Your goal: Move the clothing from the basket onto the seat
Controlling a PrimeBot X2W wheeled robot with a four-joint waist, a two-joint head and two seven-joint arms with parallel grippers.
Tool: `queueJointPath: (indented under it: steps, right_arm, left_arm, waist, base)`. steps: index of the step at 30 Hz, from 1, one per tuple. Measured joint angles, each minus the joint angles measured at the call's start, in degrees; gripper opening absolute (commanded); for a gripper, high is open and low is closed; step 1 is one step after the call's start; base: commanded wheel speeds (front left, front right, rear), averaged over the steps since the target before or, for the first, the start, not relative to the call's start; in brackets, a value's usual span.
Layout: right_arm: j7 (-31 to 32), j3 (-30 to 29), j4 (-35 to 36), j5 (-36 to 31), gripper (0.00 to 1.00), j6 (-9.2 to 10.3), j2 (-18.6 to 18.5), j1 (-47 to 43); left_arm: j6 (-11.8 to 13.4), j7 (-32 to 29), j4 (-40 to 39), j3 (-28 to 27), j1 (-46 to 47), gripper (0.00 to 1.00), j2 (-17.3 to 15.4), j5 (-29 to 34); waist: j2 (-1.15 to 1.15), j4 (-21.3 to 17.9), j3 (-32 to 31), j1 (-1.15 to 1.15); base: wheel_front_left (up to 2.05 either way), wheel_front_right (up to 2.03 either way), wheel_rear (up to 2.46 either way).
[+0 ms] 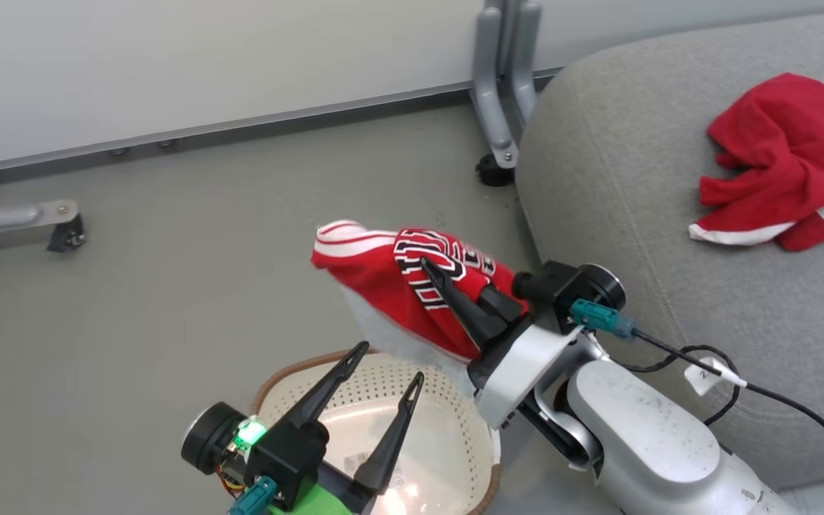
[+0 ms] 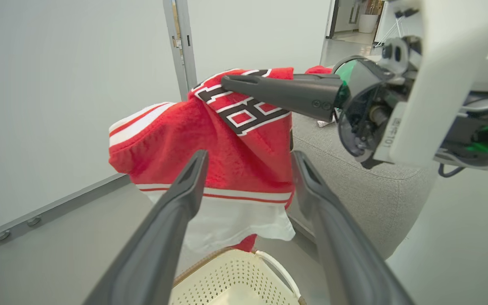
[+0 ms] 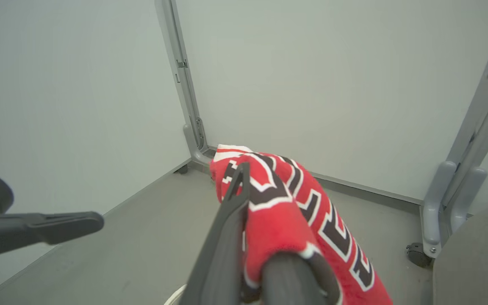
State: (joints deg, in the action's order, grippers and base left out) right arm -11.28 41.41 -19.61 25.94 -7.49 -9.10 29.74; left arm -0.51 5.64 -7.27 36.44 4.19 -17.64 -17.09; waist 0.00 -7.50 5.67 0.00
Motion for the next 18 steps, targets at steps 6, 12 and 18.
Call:
queueJointPath:
  steps: [6,12,18]
  right_arm:
    - [-0.10,-2.67,-0.02,-0.83,0.00,0.00,-0.53,0.18]
    - [-0.87,-5.30,0.22,-1.35,0.00,0.00,-0.19,0.53]
    - [-1.96,-8.67,0.26,-2.02,0.00,0.00,1.02,0.57]
  left_arm:
    - [-0.48,0.49,0.97,0.19,2.26,1.00,0.11,0.31]
    - [-0.99,0.08,1.37,0.35,4.01,1.00,-0.33,0.68]
    - [-2.34,-1.65,1.00,1.35,6.45,1.00,-1.41,1.68]
  waist:
    - [0.00,-4.41,1.23,0.00]
    - [0.00,-9.57,2.95,0.00]
    - [0.00,-14.51,5.14,0.00]
  base:
    - [0.00,0.00,0.00]
    - [0.00,0.00,0.00]
    - [0.00,0.00,0.00]
